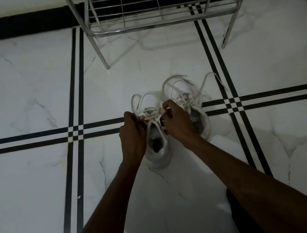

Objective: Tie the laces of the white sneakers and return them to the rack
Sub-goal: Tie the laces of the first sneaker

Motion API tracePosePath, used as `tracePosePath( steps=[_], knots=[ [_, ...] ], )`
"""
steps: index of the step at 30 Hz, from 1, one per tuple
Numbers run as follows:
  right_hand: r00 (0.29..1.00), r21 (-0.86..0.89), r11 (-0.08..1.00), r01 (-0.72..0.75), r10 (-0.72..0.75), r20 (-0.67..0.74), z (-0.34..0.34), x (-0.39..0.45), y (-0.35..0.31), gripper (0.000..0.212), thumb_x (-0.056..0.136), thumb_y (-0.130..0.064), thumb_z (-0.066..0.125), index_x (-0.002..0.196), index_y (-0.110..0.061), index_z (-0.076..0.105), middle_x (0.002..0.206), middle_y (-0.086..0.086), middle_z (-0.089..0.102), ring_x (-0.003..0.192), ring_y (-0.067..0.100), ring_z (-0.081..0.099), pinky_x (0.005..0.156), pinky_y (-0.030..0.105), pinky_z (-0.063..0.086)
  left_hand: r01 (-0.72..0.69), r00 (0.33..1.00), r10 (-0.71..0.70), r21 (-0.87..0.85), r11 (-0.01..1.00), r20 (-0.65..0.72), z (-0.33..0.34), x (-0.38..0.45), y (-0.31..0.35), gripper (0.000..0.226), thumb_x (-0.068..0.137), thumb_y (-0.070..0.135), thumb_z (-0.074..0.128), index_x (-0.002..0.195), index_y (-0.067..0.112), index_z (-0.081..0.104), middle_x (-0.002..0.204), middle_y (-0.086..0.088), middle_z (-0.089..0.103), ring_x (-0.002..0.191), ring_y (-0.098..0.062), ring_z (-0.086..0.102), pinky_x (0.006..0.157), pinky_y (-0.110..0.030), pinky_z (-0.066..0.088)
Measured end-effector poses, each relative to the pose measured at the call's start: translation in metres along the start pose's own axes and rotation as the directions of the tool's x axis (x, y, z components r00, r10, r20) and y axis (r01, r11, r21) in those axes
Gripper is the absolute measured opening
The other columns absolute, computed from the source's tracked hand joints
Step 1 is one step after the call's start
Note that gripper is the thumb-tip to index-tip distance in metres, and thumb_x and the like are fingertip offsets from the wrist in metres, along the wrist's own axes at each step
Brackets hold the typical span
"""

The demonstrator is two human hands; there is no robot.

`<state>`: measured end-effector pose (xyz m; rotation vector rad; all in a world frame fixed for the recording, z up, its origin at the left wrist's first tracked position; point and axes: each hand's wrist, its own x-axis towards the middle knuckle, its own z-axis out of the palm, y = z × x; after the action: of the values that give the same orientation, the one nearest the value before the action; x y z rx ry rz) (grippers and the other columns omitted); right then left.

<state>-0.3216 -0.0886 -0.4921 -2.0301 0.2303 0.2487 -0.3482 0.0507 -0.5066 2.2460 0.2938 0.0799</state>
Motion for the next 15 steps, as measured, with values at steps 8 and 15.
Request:
tracePosePath(
  steps=[8, 15],
  knots=[
    [0.988, 0.443, 0.884, -0.149, 0.116, 0.101, -0.010, 0.011, -0.031, 0.021, 0.099, -0.021, 0.058, 0.108, -0.004, 0.067, 0.088, 0.007, 0.075, 0.084, 0.017, 0.073, 0.076, 0.031, 0.060, 0.191, 0.976, -0.129, -0.400, 0.896, 0.175, -0.033, 0.007, 0.008, 0.041, 0.096, 0.048, 0.062, 0.095, 0.007, 0.066, 0.099, -0.012, 0.076, 0.100, -0.028, 0.072, 0.090, -0.050, 0.061],
    [0.848, 0.039, 0.977, 0.208, -0.200, 0.491, -0.015, 0.012, -0.058, 0.022, 0.096, -0.010, 0.060, 0.113, -0.010, 0.075, 0.091, 0.007, 0.075, 0.074, 0.006, 0.067, 0.072, 0.018, 0.056, -0.076, 0.984, 0.141, -0.459, 0.885, 0.109, -0.073, 0.030, 0.038, 0.028, 0.105, 0.027, 0.054, 0.107, 0.005, 0.072, 0.109, -0.003, 0.075, 0.099, 0.001, 0.067, 0.082, -0.013, 0.052]
  ],
)
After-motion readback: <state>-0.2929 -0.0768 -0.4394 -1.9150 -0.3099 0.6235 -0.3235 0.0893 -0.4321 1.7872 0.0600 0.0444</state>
